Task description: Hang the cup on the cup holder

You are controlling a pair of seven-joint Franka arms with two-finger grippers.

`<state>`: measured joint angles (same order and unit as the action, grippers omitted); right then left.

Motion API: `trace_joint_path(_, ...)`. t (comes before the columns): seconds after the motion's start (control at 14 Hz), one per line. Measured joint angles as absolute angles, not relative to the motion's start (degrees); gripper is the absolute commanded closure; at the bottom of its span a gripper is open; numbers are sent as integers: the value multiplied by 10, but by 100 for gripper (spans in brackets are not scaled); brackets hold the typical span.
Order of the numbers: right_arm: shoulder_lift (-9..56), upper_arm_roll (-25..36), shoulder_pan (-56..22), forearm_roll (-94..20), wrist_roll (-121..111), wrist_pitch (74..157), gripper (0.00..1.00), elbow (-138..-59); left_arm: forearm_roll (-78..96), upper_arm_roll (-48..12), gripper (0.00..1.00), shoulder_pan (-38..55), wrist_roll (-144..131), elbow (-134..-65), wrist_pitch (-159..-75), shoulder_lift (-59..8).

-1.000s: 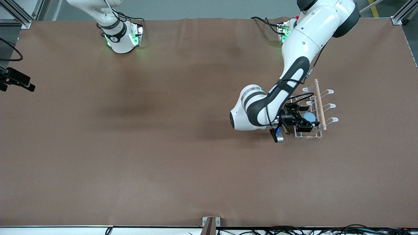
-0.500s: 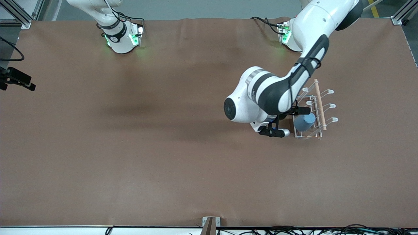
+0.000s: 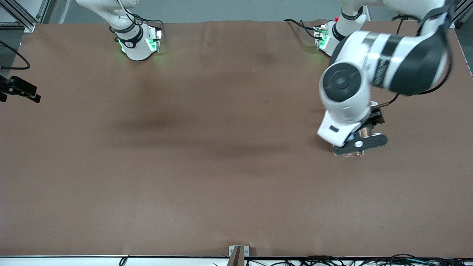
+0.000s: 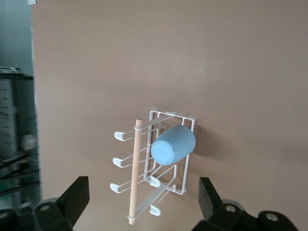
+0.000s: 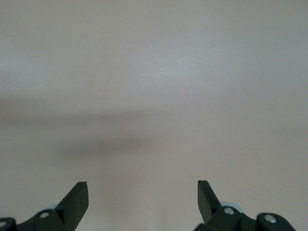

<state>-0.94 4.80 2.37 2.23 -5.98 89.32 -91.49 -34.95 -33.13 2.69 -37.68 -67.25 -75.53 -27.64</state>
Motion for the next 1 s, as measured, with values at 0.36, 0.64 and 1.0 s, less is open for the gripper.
trace_joint_path(0.36,-10,45,24,23,-59,893,0,-915,-260,-332,0,-27,-375,-672,-766,-214)
trace_joint_path(0.64,-10,40,23,23,-59,892,0,-915,-145,-257,0,-32,-313,-690,-797,-143)
trace_joint_path(1.0,-11,38,22,18,-58,889,0,-915,-45,-134,0,-36,-146,-775,-803,-40)
